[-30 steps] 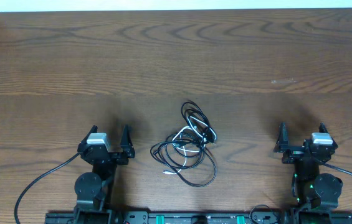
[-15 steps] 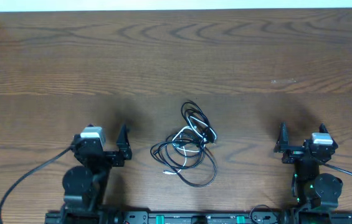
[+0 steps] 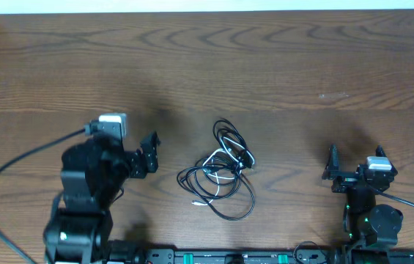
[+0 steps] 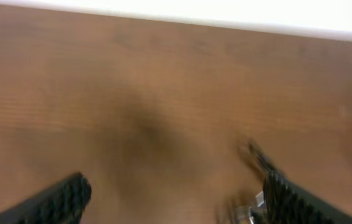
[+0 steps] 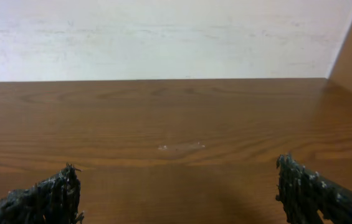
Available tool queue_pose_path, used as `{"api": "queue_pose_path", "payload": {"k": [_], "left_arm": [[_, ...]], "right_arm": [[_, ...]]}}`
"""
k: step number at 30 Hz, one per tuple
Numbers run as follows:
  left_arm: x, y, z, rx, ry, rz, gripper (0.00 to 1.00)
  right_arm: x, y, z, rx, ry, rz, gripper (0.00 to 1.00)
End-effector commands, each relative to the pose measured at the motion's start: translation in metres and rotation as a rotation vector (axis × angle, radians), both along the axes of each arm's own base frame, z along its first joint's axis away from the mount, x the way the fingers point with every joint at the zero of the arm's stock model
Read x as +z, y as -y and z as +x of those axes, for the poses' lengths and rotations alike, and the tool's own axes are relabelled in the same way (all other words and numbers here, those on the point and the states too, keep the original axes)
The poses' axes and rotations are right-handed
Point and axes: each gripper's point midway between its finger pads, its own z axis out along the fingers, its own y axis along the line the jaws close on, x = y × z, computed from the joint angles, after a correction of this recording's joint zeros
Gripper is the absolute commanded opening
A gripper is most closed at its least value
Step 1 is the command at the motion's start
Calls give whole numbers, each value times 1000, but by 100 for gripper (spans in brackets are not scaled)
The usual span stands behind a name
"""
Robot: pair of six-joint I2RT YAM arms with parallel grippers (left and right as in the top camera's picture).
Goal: Untangle cables
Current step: 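Move the left gripper forward over the tangled black and white cables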
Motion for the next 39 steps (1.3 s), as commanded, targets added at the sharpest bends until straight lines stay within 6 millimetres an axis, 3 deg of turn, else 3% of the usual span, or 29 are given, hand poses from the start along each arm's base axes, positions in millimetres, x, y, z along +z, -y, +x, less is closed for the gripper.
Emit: {"api": "queue_pose_path", "payload": {"k": [1,12,21,31,39], "left_arm": [[14,4,10,-22,-66,-4,89],[11,6,31,-36,-378,34,89],[-19,7,45,-38,-506,43,89],[-47,9,40,-12,-644,26,89],[-61,42,24,-125,-694,76,89]], "right_arm": [[0,2,0,-9,-1,-12,99],[0,2,0,-9,-1,-12,99],[0,2,0,-9,-1,-12,99],[0,2,0,-9,-1,-12,99],[0,2,0,-9,-1,-12,99]]}}
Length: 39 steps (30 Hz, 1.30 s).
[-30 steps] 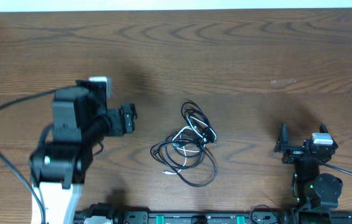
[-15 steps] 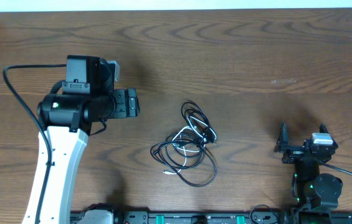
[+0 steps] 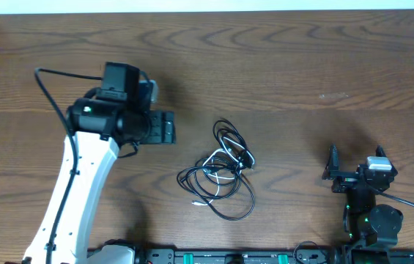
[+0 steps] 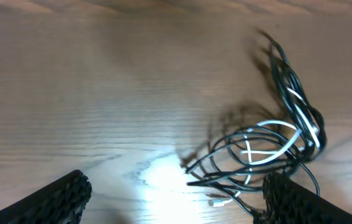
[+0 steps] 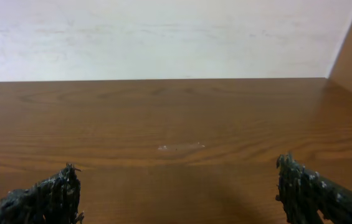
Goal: Untangle cables
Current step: 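Move the left gripper forward over the tangled black and white cables, then lower the left gripper and grasp a black cable loop in the bundle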
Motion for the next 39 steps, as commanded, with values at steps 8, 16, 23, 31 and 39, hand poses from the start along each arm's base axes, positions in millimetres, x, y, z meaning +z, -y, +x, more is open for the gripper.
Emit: {"api": "queue_pose_path", "payload": {"k": [8,16,23,31,39], "left_arm": [[-3,34,-13,-105,-16,-10,89],[-14,53,-18,-172,-51,0,89],[-36,72,-14,-223,-97,15,89],[-56,89,-15,-273,-142,32,89],[-53,118,-23,-261,-128,-4,89]], "right_arm": [[0,2,0,-9,-1,-12,99],[0,2,0,-9,-1,-12,99],[0,2,0,-9,-1,-12,99],[0,2,0,-9,-1,-12,99],[0,2,0,-9,-1,-12,100]]}}
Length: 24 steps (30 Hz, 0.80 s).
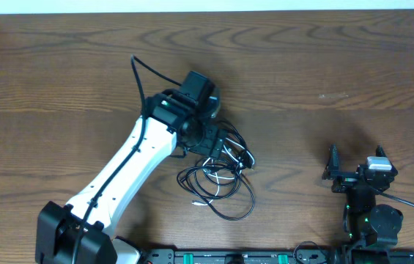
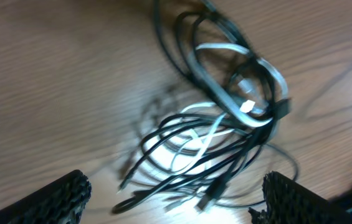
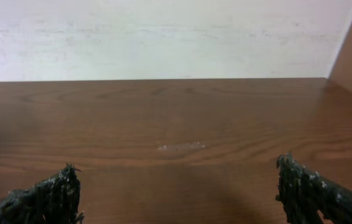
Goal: Untangle cables
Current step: 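Lower the left gripper and grasp a black cable loop in the bundle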
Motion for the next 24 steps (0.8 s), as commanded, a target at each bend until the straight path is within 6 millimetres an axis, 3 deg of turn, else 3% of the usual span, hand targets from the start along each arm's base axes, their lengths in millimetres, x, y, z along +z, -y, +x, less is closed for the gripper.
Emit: {"api": "queue_pose_path", "payload": {"k": [1,6,11,16,24], "left_arm": [[-1,20,-1,104,-13,-48,89],[3,33,11,334,-16,-113,89],[-14,28,15,485,-57,-71,89],[-49,36,13,483,-124,-8,89],[-65,45,22,475,-122,-11,89]], "right_arm": [[0,2,0,-9,0,-12,99],[0,2,0,-9,0,-12,99],[0,2,0,-9,0,-12,99],[0,2,0,-9,0,-12,99],[0,2,0,-9,0,-12,99]]}}
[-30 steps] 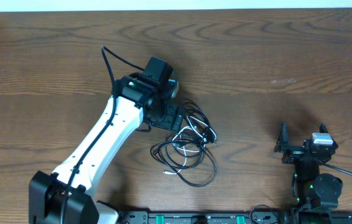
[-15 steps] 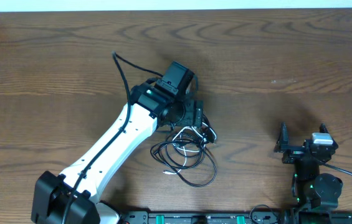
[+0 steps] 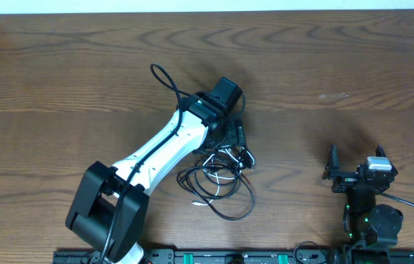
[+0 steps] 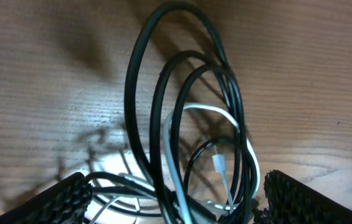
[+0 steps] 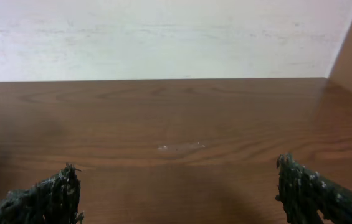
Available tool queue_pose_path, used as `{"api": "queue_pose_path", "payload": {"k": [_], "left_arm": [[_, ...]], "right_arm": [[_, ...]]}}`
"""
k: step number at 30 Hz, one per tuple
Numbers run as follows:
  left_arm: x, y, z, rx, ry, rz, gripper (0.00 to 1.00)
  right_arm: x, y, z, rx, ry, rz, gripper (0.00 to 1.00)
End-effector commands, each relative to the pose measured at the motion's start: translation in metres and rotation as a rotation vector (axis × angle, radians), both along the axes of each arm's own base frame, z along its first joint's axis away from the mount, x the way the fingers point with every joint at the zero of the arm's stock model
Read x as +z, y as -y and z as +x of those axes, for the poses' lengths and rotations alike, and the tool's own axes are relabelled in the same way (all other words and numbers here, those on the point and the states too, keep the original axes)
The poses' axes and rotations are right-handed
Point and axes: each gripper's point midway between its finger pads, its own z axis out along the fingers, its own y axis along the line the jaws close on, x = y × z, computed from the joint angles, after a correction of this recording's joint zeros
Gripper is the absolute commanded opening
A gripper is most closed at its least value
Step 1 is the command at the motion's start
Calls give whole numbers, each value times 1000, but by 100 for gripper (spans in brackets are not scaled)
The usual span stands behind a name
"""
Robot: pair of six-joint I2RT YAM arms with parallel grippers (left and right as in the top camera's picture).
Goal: Untangle cables
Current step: 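Lower the left gripper and grasp a black cable loop in the bundle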
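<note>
A tangle of black and white cables (image 3: 220, 176) lies in the middle of the wooden table (image 3: 338, 59). My left gripper (image 3: 233, 136) is open just above the tangle's upper loops. In the left wrist view the black loops (image 4: 163, 93) and a white cable (image 4: 225, 118) run down between the wide-apart fingers of the left gripper (image 4: 176, 208). None of the strands looks pinched. My right gripper (image 3: 355, 163) rests open near the table's front right. In its own view the right gripper (image 5: 179, 199) has only bare wood between its fingers.
The left arm's white link (image 3: 163, 150) stretches diagonally from the front left to the tangle. A loose cable end (image 3: 196, 203) sticks out at the tangle's lower left. A pale wall (image 5: 163, 37) stands behind the table's far edge.
My left gripper has moved right, from the tangle's upper-left edge to directly over its upper loops, closer to the cables. The cables and the right arm are unchanged.
My left gripper was first open near the table's front, left of the tangle. Then it was farther back and higher, looking down at the cables. It then stood at the tangle's upper left, and now over the upper loops. The right arm stayed still.
</note>
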Motion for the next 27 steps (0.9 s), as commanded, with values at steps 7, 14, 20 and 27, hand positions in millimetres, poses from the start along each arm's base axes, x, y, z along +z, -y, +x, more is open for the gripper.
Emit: {"api": "queue_pose_path", "payload": {"k": [7,14,20,27], "left_arm": [[-6,5,4,2,18,-1,79],[-6,20,-3,-43,36,-6,90],[-7,18,2,-17,69,29,98],[-31,12,0,-14,32,87,98]], "right_arm": [[0,2,0,-9,-1,-12,99],[0,2,0,-9,-1,-12,99],[0,2,0,-9,-1,-12,99],[0,2,0,-9,-1,-12,99]]}}
